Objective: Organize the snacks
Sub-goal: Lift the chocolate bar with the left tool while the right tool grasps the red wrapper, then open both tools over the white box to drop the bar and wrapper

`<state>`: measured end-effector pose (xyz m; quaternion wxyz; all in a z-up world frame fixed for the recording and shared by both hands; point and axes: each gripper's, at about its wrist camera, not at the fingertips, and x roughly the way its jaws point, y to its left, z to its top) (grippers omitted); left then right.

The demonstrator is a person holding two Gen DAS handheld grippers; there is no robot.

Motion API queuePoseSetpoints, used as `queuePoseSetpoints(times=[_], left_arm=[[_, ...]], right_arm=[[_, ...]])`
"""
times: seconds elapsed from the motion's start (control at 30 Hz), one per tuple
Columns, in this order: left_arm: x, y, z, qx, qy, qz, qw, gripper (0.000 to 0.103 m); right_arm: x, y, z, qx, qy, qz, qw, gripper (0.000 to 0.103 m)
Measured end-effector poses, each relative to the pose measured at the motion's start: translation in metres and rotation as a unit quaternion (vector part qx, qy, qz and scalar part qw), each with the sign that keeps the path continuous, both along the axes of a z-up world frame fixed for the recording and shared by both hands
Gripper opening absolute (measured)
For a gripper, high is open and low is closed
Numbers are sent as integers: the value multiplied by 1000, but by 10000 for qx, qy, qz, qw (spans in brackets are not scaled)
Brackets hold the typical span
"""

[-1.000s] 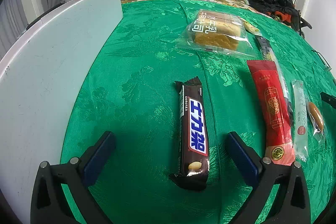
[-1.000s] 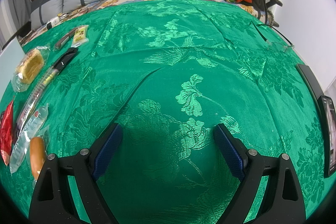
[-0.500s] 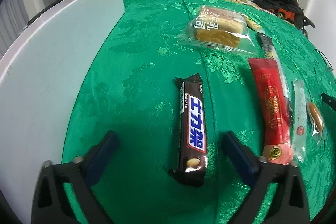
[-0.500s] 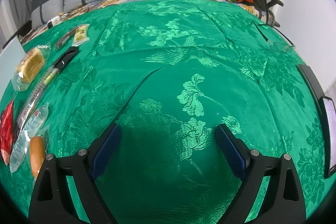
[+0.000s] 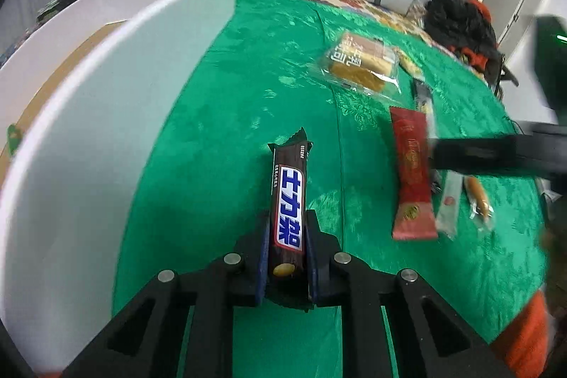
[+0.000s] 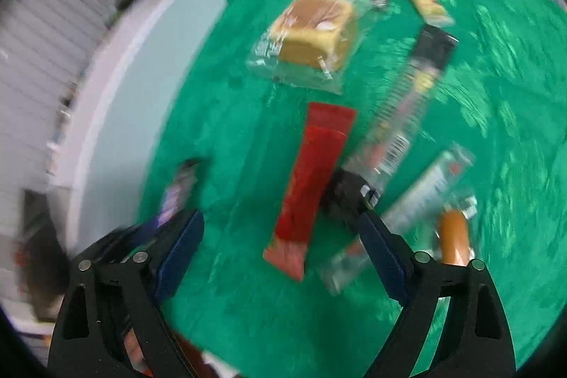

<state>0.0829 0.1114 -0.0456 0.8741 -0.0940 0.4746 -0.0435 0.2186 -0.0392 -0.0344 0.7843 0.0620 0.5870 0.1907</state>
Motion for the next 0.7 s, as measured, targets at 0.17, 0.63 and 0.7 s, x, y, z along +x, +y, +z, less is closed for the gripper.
queuePoseSetpoints(times=[0.17,0.63,0.7], left_arm=[[-29,6,7,-136,-91,10,9999,17],[-39,99,113,-664,-1040,712,9898,17],[-35,133,122,-355,-1087,1060,9878,17]], right_arm=[[14,31,-39,-671,446,-5,9967,24],[-5,89,100,815,-587,603,9931,13],[-9,121,122,1081,-672,970,9871,13]])
